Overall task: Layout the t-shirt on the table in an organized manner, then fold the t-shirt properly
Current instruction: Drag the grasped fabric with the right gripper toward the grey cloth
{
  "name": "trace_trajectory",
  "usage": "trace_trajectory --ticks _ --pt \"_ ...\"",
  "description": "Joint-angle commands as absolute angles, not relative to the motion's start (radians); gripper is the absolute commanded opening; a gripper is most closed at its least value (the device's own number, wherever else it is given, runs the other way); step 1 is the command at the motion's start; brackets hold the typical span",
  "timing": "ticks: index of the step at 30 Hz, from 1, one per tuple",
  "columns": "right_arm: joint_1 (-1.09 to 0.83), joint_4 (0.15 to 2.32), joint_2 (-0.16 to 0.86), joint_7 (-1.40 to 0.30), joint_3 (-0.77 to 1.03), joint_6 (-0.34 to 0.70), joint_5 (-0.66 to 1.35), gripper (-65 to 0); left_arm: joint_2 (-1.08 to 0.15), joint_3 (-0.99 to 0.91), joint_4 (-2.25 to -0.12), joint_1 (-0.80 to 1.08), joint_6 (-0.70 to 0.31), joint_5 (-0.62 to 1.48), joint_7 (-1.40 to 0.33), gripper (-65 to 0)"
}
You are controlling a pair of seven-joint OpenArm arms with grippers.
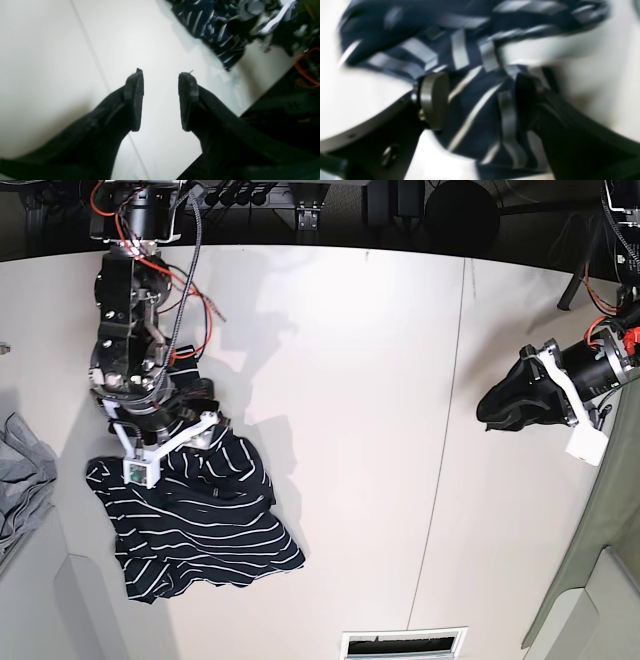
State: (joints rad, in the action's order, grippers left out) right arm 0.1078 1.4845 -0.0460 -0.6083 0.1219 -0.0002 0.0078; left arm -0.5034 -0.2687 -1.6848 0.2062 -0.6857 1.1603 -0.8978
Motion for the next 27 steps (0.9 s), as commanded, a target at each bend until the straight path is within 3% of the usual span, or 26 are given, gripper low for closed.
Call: trace_trajectory --ticks 1,8,18,27 --pt "0.12 1.504 -0.051 -0.566 0.099 0.004 0.012 -23.9 -0.513 -0.257 -1.703 0.194 -0.698 1.169 -0.863 -39.2" --pt "0.133 1.504 -0.074 -0.542 -0.015 0.002 0.011 -23.9 -0.436 -0.181 -1.703 0.18 -0.698 1.009 -0.785 -39.2" --pt "0.217 1.489 -0.139 -0.479 -0.022 -0.028 0.003 -23.9 -0.433 -0.182 -1.703 0.18 -0.698 0.982 -0.782 -39.2" --pt "0.378 1.074 -0.15 -0.39 -0.022 -0.074 -0.019 -24.2 -0.432 -0.182 -1.703 0.18 -0.698 0.982 -0.782 -39.2"
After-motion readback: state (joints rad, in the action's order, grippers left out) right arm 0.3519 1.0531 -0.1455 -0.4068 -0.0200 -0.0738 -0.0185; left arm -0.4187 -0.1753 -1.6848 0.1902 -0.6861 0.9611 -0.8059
